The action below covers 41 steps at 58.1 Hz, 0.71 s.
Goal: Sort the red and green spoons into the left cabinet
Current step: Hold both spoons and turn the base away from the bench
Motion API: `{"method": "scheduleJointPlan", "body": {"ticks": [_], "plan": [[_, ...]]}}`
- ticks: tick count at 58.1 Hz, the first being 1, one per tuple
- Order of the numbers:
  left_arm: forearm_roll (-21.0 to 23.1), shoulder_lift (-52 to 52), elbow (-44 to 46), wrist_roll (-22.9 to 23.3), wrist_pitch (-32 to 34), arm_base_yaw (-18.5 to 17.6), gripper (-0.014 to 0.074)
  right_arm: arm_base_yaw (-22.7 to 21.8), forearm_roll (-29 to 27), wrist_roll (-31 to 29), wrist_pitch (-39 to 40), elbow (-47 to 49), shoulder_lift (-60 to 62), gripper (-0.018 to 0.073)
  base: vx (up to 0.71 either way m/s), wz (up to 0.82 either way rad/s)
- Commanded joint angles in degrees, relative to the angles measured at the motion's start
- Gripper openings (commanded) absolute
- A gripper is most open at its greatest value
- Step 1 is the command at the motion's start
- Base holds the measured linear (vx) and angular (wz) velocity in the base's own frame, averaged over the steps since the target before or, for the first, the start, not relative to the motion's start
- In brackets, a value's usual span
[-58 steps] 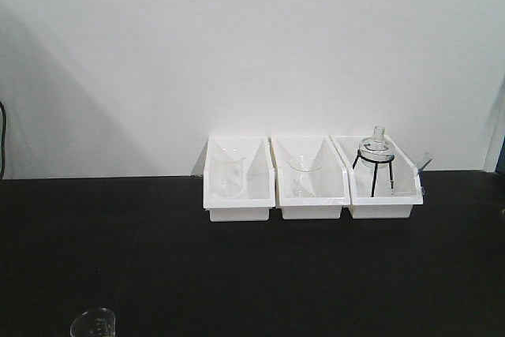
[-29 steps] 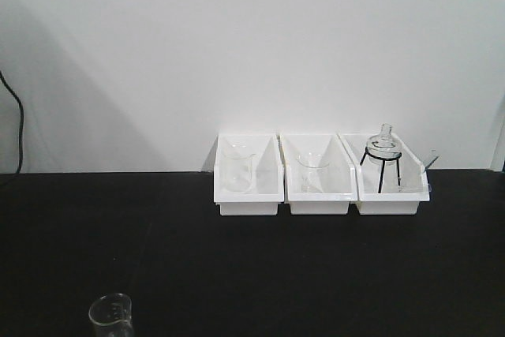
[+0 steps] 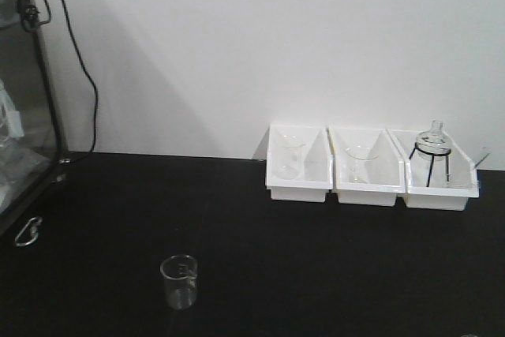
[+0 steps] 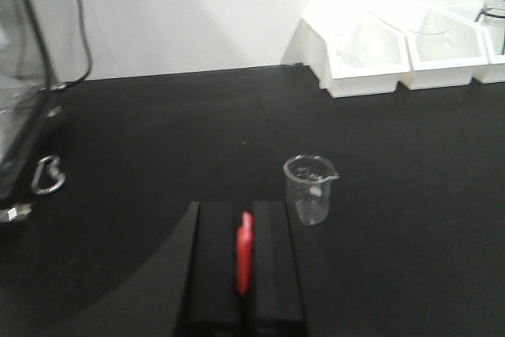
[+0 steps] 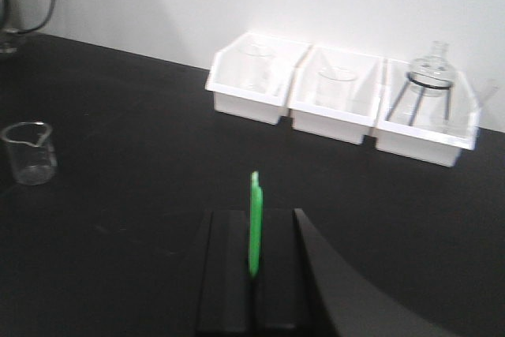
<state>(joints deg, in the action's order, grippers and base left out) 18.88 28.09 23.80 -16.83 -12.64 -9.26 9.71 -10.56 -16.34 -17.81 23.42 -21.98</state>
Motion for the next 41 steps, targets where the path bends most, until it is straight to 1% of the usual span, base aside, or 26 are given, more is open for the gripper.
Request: {"method": "scheduleJointPlan", "body": {"ticks": [1,41], "plan": [[0.5,0.3,1.5,0.1,4.2,-0.4,-0.0003,-0.1,-0.1,0.1,4.8,1.7,-0.3,-0.0004,-0.13,0.38],[0.5,0.3,1.5,0.1,4.2,-0.4,-0.0003,-0.1,-0.1,0.1,4.8,1.7,-0.3,-0.0004,-0.13,0.44]]}}
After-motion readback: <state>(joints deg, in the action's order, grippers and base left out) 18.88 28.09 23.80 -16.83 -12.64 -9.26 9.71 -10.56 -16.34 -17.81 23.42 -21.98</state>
